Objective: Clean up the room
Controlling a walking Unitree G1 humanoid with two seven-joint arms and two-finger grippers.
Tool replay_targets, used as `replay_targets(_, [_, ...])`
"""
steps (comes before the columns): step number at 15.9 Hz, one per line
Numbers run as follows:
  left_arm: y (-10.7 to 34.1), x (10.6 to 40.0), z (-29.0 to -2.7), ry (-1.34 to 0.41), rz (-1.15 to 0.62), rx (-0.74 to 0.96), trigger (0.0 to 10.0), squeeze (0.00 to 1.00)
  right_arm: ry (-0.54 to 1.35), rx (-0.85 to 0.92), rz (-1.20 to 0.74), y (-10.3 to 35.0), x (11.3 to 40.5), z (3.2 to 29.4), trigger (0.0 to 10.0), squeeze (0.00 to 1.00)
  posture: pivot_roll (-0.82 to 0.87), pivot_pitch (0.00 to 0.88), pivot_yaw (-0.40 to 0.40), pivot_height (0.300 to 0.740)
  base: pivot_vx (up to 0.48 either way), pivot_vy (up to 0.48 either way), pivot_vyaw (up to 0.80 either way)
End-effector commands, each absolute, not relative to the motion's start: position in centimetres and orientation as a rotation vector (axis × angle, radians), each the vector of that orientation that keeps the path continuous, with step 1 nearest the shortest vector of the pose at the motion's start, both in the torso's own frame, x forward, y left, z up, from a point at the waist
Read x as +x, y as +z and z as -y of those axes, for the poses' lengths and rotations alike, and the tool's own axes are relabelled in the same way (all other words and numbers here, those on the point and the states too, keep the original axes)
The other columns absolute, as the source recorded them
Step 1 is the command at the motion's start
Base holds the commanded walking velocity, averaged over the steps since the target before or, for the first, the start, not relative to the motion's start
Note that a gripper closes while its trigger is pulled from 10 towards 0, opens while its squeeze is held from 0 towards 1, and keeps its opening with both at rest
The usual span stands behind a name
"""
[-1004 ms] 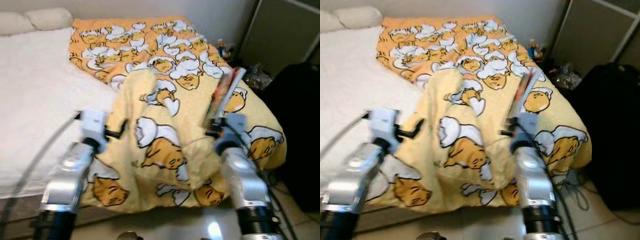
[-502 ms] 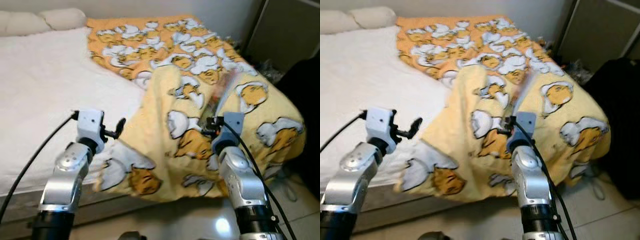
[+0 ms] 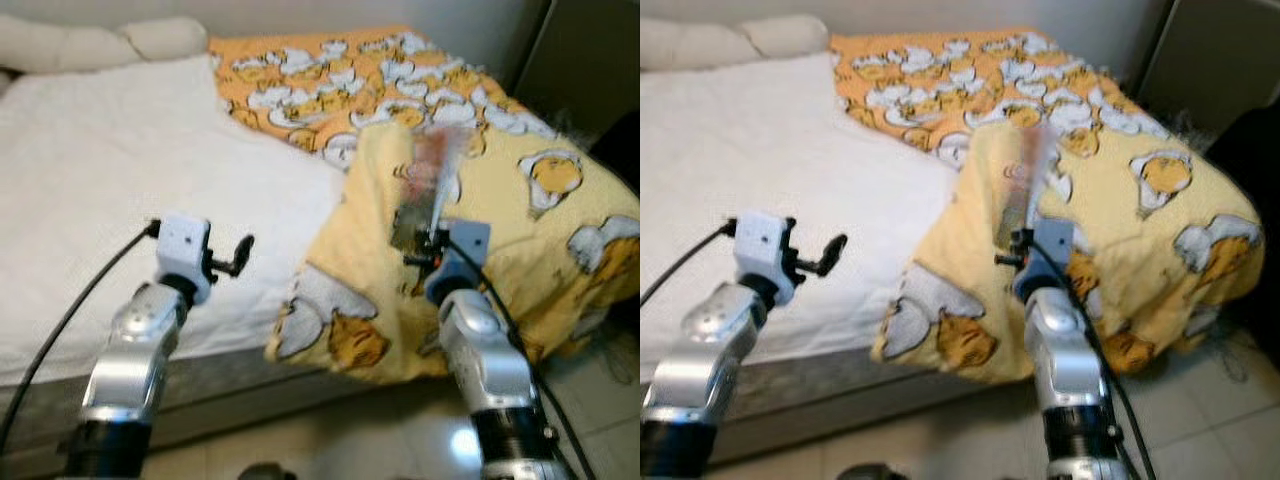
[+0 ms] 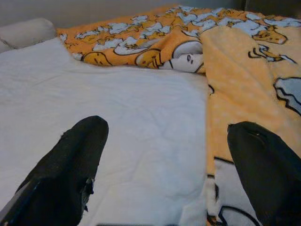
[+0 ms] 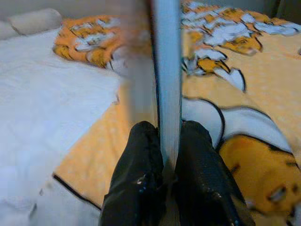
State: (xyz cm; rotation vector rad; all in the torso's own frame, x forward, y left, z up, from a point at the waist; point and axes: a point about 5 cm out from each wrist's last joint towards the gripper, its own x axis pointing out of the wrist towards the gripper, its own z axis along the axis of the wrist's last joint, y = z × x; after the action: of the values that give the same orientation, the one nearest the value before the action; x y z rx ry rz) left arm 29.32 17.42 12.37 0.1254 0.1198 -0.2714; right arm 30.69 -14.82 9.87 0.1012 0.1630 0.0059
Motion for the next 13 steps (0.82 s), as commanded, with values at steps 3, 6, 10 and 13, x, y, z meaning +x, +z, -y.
replay_targets(3, [12.59,29.35,-17.52,-0.271,-0.115,0.136,10.0,0.0,0.004,0.111,-0.105,11.09,31.06,14.85,10.0,0.0,0.08,0.0,0.02,0.74,0.0,0.429,0.0])
replay_targets(6, [12.59,29.39,-17.58,-0.268,-0.115,0.137,10.0,0.0,0.006,0.111,-0.105,11.11,31.09,14.85,10.0,0.0,0.08,0.0,0.02,0.74,0.0,0.43,0.0])
replay_targets(10, [12.59,29.68,-17.7,-0.254,-0.112,0.143,10.0,0.0,0.019,0.11,-0.109,11.13,31.26,14.82,10.0,0.0,0.08,0.0,0.014,0.74,0.0,0.43,0.0])
replay_targets(13, [12.62,29.86,-17.68,-0.249,-0.109,0.14,10.0,0.0,0.034,0.092,-0.104,11.27,31.42,14.78,10.0,0.0,0.09,0.0,0.008,0.74,0.0,0.431,0.0])
